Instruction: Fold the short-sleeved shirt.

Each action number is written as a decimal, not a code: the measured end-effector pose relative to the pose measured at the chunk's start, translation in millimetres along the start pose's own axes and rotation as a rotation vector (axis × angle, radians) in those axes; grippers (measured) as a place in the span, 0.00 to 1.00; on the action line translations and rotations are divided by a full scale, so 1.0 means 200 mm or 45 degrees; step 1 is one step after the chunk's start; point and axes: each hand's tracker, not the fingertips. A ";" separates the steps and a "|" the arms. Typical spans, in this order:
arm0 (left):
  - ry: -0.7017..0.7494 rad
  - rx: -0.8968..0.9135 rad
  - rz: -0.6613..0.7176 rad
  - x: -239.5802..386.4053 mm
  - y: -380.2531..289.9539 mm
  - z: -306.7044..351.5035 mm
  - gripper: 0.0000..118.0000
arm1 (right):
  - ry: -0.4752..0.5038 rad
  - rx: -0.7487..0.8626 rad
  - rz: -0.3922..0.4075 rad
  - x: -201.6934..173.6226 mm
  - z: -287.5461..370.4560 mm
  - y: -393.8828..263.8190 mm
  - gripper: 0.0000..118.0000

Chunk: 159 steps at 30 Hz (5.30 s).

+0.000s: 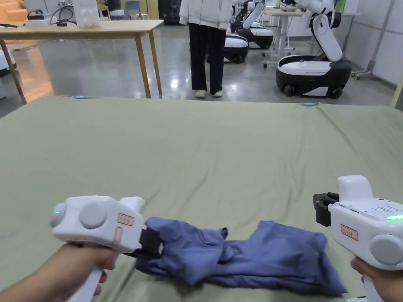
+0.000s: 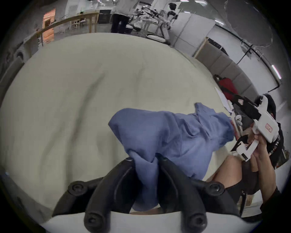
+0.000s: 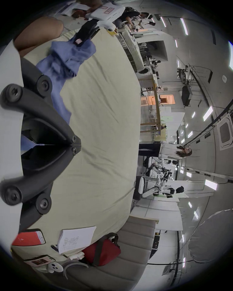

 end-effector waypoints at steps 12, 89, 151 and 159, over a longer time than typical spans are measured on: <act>0.289 0.017 0.089 -0.34 -0.02 0.31 0.14 | 0.034 -0.007 0.006 -0.06 -0.05 -0.02 0.01; -0.254 0.394 0.102 -0.05 0.06 0.25 0.08 | 0.904 -0.084 -0.425 -0.15 -0.10 0.13 0.01; -0.299 -0.250 0.150 -0.61 0.32 0.07 0.27 | 1.270 -0.382 -0.703 -0.23 -0.24 -0.21 0.01; -0.130 -0.291 0.227 -1.18 0.29 0.32 0.27 | 1.247 -0.425 -0.646 -0.32 -0.22 -0.22 0.01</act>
